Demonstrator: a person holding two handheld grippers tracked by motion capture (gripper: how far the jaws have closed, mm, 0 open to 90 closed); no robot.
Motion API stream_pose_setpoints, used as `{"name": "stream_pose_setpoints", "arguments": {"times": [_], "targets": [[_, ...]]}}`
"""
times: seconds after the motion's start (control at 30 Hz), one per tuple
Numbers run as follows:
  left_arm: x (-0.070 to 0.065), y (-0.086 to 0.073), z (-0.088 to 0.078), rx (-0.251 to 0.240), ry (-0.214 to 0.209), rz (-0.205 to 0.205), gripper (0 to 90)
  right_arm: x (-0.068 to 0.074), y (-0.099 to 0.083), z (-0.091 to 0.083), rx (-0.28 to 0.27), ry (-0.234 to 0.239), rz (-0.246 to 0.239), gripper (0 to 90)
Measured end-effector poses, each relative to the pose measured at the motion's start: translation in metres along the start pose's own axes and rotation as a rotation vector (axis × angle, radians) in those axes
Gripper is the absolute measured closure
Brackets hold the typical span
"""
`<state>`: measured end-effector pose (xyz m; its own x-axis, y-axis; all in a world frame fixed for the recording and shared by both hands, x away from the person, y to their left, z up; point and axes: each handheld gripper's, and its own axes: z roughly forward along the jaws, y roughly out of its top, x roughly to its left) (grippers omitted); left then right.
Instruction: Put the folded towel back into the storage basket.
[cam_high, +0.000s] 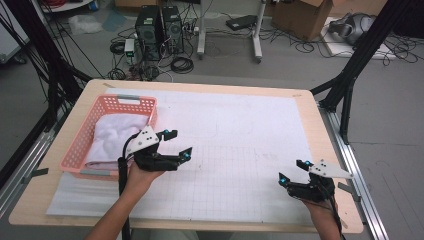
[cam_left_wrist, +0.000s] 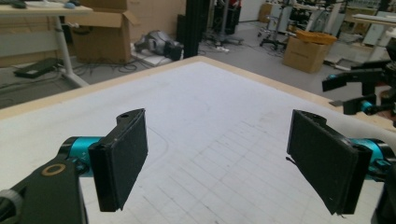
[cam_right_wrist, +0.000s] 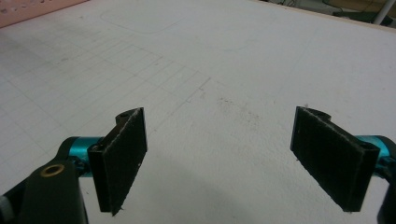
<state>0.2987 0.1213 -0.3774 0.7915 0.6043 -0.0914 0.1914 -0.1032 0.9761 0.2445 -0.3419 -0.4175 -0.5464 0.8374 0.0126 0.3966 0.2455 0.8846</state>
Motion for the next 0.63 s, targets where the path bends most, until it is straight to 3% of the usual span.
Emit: {"name": "stream_pose_setpoints", "arguments": {"times": [0.37,0.63], "targets": [[-0.009,-0.028,0.02,0.062,-0.026,-0.004,21.2,-0.002,-0.002,0.001,0.007,-0.006,0.005,17.4],[-0.007,-0.029,0.019,0.056,-0.02,-0.014,21.2,-0.002,-0.004,0.002,0.014,-0.005,0.012,17.4]]}}
